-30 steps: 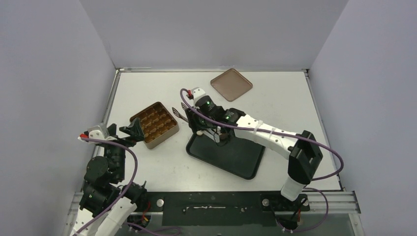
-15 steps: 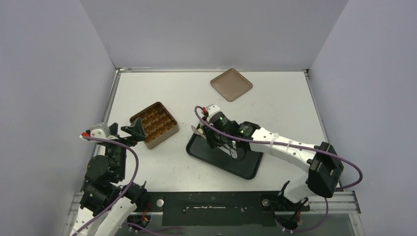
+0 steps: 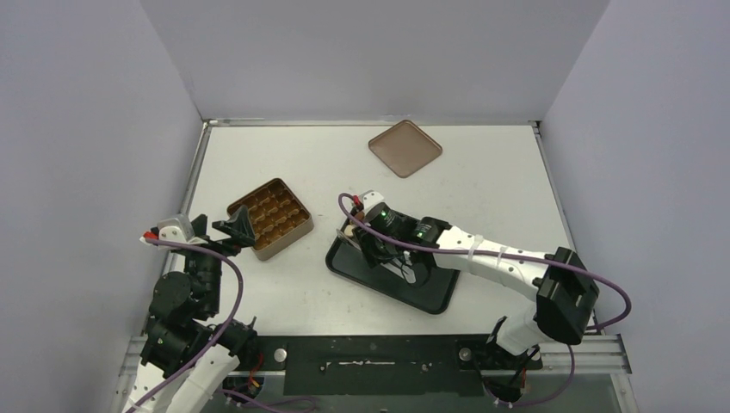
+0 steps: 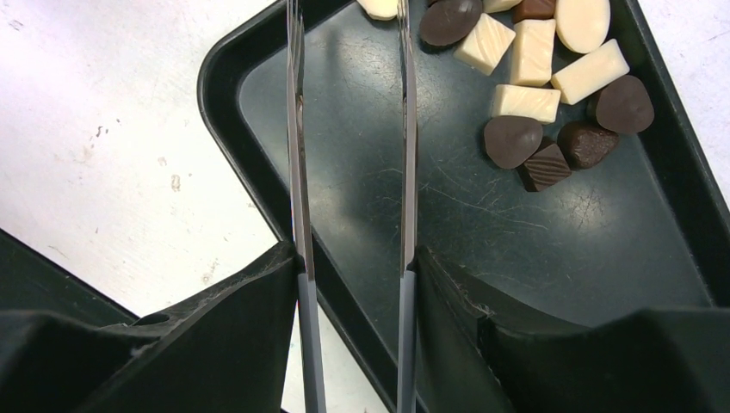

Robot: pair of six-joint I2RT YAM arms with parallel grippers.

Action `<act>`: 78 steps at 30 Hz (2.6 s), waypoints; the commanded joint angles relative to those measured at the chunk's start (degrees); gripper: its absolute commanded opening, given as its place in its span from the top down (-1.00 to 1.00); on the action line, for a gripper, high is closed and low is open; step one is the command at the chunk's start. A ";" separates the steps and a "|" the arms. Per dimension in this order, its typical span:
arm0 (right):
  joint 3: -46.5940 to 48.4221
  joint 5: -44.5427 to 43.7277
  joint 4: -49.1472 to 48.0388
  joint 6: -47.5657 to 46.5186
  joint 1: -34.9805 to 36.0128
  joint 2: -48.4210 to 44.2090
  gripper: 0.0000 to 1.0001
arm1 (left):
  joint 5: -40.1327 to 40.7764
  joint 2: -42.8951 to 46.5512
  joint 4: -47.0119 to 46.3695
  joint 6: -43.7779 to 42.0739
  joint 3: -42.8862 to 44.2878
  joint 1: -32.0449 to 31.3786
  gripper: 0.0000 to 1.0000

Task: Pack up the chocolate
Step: Pick up the fake chocolate from the plate, then place the fake chocolate in the packing box.

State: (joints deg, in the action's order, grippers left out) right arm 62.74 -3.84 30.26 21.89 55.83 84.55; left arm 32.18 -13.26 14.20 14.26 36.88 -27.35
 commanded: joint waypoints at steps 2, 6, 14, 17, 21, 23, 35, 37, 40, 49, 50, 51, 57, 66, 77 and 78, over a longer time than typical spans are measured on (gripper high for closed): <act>0.40 -2.93 -2.40 0.70 0.37 1.75 0.04 | -1.40 0.14 -2.86 -0.99 0.12 -0.20 -0.95; 0.80 -2.68 -2.85 0.38 0.41 3.30 0.04 | -1.31 0.09 -2.86 -0.99 0.07 -0.16 -0.95; 0.70 -3.50 -3.65 0.28 0.36 4.96 0.04 | -1.18 0.08 -2.84 -1.00 0.03 -0.16 -0.95; 0.49 -3.63 -4.72 0.22 0.31 5.15 0.07 | -1.36 0.08 -2.86 -0.99 0.04 -0.16 -0.95; 0.71 -4.37 -5.38 -0.17 0.24 6.26 0.09 | -1.39 0.24 -2.86 -0.99 0.08 -0.16 -0.95; 1.17 -4.92 -5.16 -0.27 0.24 7.15 0.09 | -1.41 0.35 -2.83 -0.99 0.11 -0.16 -0.95; 1.02 -6.07 -4.61 0.15 0.36 6.59 0.54 | -1.50 0.47 -2.86 -0.90 0.03 -0.16 -0.95; 1.04 -5.85 -4.44 0.26 0.38 6.17 0.61 | -1.45 0.51 -2.86 -0.95 0.11 -0.16 -0.95; 1.15 -5.54 -4.19 0.53 0.33 5.28 0.67 | -1.51 0.60 -2.86 -0.90 0.08 -0.16 -0.95; 1.17 -5.10 -3.81 1.01 0.35 1.62 0.76 | -1.54 0.62 -2.86 -0.90 0.07 -0.16 -0.95; 1.18 -5.17 -3.81 1.01 0.35 1.24 0.76 | -1.57 0.55 -2.94 -0.90 0.08 -0.16 -0.95; 1.29 -5.20 -3.74 0.99 0.40 0.98 0.76 | -1.66 0.52 -2.92 -0.90 0.09 -0.16 -0.95; 3.87 -4.21 -5.13 0.31 0.40 1.17 0.76 | -1.75 0.50 -3.12 -0.81 0.05 -0.16 -0.95; 13.25 -1.93 -9.75 -1.48 0.33 8.04 0.72 | -1.45 0.71 -2.69 -0.75 0.42 -0.16 -0.95; 29.62 1.65 -13.32 -3.54 1.22 23.47 0.67 | -1.06 1.22 -2.16 -0.46 0.76 -0.55 -0.95; 31.34 1.72 -13.24 -3.78 1.41 24.89 0.67 | -1.07 1.22 -2.09 -0.46 0.76 -0.63 -0.95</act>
State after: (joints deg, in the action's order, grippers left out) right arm 87.37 -3.55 21.54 19.64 56.21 106.30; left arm 31.24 -12.36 13.47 14.17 36.88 -27.46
